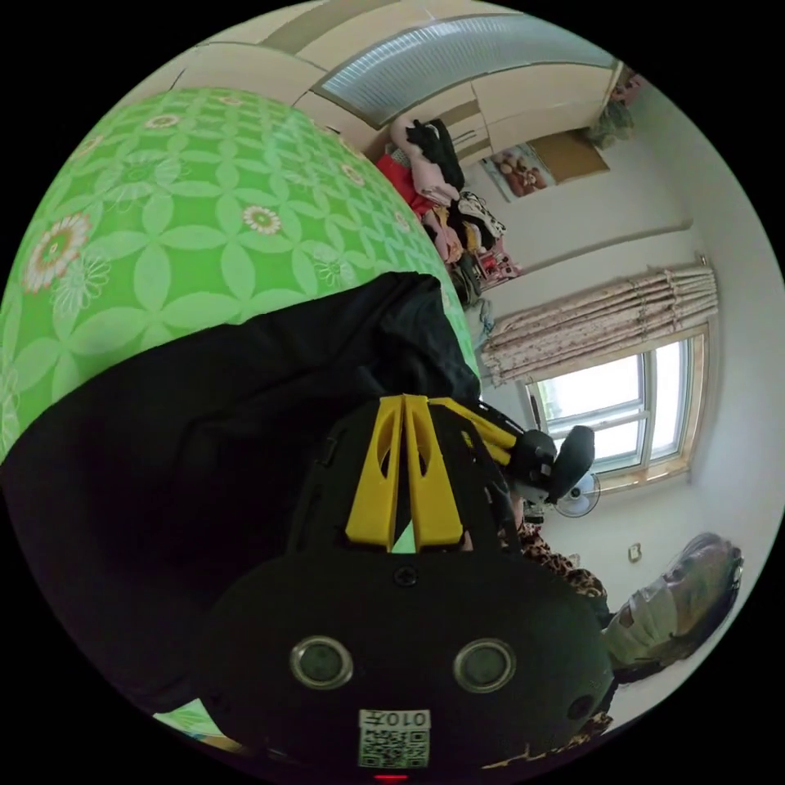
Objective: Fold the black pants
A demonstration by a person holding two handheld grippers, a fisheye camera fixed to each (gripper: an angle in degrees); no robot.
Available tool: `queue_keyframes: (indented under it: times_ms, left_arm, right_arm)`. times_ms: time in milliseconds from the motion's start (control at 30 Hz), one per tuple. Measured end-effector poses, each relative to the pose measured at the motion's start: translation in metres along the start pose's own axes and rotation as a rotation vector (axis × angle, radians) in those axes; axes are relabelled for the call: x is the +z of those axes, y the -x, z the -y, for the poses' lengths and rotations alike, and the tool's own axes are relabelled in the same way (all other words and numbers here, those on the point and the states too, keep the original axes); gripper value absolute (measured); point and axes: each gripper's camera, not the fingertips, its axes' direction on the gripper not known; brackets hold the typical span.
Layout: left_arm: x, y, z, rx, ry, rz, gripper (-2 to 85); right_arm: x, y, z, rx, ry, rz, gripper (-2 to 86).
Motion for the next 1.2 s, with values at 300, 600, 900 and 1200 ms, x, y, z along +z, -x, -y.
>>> queue_keyframes:
  times_ms: [300, 600, 900, 1200]
  left_arm:
    - [-0.046, 0.016, -0.024, -0.015, -0.046, 0.043, -0.1]
    - [-0.062, 0.012, -0.072, -0.014, -0.01, 0.119, -0.2]
    - [-0.07, -0.016, -0.139, 0.073, 0.035, 0.332, -0.3]
    - [-0.159, -0.006, -0.217, -0.094, -0.111, 0.633, -0.3]
  right_arm:
    - [-0.037, -0.294, -0.049, 0.544, 0.056, -0.183, 1.6]
    - [-0.014, -0.357, -0.163, 0.85, 0.007, 0.064, 2.9]
    - [-0.023, -0.264, -0.208, 0.55, -0.048, 0.549, 6.3]
    - [-0.03, -0.211, -0.204, 0.379, 0.129, 0.486, 2.1]
